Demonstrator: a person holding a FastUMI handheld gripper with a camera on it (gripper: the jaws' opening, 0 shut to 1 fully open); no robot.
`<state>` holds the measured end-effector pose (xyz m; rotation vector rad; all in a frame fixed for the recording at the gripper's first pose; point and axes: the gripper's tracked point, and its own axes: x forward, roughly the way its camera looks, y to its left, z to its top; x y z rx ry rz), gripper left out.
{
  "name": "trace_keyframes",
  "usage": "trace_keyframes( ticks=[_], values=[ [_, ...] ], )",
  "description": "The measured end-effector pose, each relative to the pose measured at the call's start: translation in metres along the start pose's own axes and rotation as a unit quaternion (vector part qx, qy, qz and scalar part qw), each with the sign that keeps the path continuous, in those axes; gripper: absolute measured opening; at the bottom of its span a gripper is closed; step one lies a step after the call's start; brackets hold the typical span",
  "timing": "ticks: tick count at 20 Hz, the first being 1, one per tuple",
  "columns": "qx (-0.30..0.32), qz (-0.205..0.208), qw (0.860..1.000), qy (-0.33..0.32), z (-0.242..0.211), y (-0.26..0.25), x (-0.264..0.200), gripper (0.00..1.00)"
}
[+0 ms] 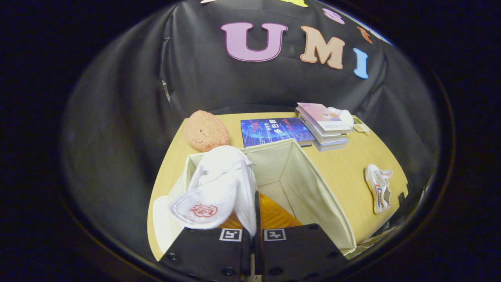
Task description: Open the storage box then place both shoes into the box .Put the left shoe in first, then the right shoe, with the right side of both shoes facing outward in a uniform manner.
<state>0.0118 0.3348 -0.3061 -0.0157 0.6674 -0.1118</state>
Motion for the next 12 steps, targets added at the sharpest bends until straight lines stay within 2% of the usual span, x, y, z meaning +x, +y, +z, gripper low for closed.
trace_keyframes(
  ticks=[4,9,11,12],
  values=[
    [-0.025,0.037,0.998,0.037,-0.018,0.016,-0.001,0.35],
    [-0.004,0.099,0.995,-0.015,0.015,0.035,-0.016,0.80],
    [-0.001,0.105,0.994,-0.023,0.024,0.025,-0.021,0.98],
    [-0.002,0.103,0.994,-0.028,0.031,0.018,-0.024,0.98]
  ],
)
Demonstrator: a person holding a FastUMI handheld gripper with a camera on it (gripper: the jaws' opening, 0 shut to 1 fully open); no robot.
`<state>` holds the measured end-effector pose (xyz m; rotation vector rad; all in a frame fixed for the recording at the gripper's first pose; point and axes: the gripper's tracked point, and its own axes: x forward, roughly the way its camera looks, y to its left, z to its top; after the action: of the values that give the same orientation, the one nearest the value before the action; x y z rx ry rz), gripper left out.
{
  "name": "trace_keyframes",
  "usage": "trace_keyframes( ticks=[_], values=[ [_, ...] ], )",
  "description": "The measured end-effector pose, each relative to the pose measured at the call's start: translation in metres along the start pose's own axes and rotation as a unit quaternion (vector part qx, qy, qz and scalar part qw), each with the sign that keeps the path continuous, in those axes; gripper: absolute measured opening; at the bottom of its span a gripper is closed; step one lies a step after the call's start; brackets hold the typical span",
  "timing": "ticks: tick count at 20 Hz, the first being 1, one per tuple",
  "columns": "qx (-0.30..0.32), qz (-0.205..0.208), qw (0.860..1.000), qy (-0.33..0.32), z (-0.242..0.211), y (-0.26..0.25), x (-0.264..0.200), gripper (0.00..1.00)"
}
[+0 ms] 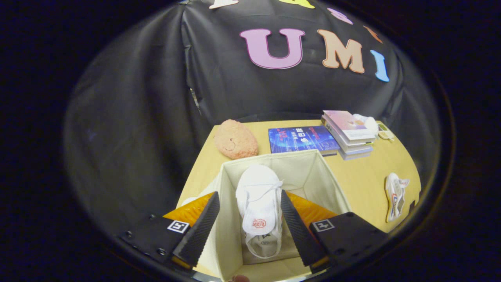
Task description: Open the storage box then place both shoes into the box .Put the left shoe in first, then the right shoe, with the right side of both shoes facing outward in a uniform manner.
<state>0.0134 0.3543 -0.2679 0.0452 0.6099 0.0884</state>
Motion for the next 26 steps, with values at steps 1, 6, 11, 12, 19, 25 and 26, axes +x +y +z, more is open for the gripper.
trace_keyframes(
  ticks=[1,6,11,12,19,25,26],
  values=[
    [0.000,-0.002,1.000,-0.006,0.004,-0.008,-0.005,0.98],
    [-0.011,-0.025,0.998,-0.057,0.048,-0.071,-0.031,0.98],
    [-0.028,-0.095,0.991,-0.090,0.079,-0.178,-0.049,0.98],
    [-0.035,-0.112,0.989,-0.090,0.077,-0.203,-0.050,0.98],
    [-0.026,-0.221,0.974,-0.029,0.018,-0.351,-0.054,0.98],
    [-0.021,-0.274,0.960,0.051,-0.061,-0.438,-0.056,0.98],
    [-0.020,-0.277,0.959,0.061,-0.072,-0.448,-0.054,0.98]
  ],
)
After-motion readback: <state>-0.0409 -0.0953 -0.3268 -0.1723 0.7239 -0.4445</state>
